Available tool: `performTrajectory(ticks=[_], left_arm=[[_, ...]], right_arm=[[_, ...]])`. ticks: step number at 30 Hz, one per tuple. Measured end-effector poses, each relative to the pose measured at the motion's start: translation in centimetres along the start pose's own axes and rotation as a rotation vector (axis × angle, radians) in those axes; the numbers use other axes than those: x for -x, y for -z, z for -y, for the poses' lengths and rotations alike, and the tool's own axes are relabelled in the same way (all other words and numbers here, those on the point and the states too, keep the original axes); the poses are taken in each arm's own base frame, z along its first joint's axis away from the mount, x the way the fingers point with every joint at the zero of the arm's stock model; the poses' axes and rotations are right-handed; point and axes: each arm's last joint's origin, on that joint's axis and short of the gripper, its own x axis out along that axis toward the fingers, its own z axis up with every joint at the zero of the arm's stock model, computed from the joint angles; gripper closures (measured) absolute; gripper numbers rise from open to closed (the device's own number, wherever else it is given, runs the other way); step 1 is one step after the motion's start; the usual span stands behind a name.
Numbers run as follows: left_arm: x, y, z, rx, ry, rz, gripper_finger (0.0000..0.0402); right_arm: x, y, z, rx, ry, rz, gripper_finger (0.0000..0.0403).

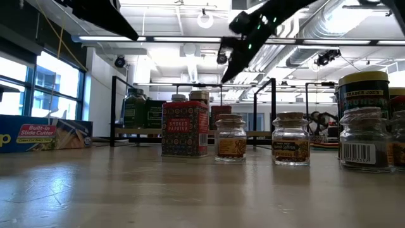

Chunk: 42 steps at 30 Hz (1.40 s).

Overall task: Shelf spices
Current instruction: Put the red seasoning can on the shelf and align it with the other red seasoning can

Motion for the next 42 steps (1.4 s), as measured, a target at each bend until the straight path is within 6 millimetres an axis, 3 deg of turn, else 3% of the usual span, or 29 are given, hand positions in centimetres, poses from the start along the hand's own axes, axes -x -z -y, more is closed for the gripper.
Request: performTrajectory(ticks=[4,7,11,13,16,19,24,28,33,42], left_arm=[[0.0,0.1,0.0,-0.005,0.002,-0.009,0.0348],[0.0,0.2,0.0,-0.01,0.002,-0.014,0.0348],[0.0,0.3,-0.1,-0.018,-0.018,-0.023,0.0348],[0.1,0.5,0.0,-0.014,-0.023,-0.04,0.0348],[0.4,1.2,0.3,-0.02,-0.029,-0.084,0.0348],[0.9,1.7,0.5,-0.038,-0.051,-0.114,0.0348],[1.4,2.0,0.9,-0.027,-0.081,-0.105,0.0348],[1.8,2.0,1.4,0.027,-0.064,-0.093,0.0348],[2.2,2.1,1.8,0.044,-0.052,-0.078,0.0348],[2.7,1.8,1.0,0.035,-0.107,-0.039,0.0348]], right_arm=[[3.4,-1.9,-3.9,-0.026,-0.07,-0.006,0.0155],[5.0,-4.0,-9.7,0.031,-0.143,0.049,0.0155],[5.3,-5.4,-19.4,0.119,-0.104,0.141,0.0155],[5.1,-5.6,-23.2,0.013,-0.06,0.21,0.0155],[5.4,-6.0,-27.4,-0.167,-0.115,0.336,0.0155],[5.1,-6.0,-30.6,-0.191,-0.179,0.387,0.0155],[3.2,-5.9,-32.9,-0.289,-0.125,0.348,0.0155],[1.6,-5.9,-33.8,-0.231,-0.155,0.309,0.0146],[2.1,-7.1,-32.6,-0.237,-0.159,0.341,0.0116],[1.2,-6.3,-32.2,-0.262,-0.143,0.248,0.0102]])
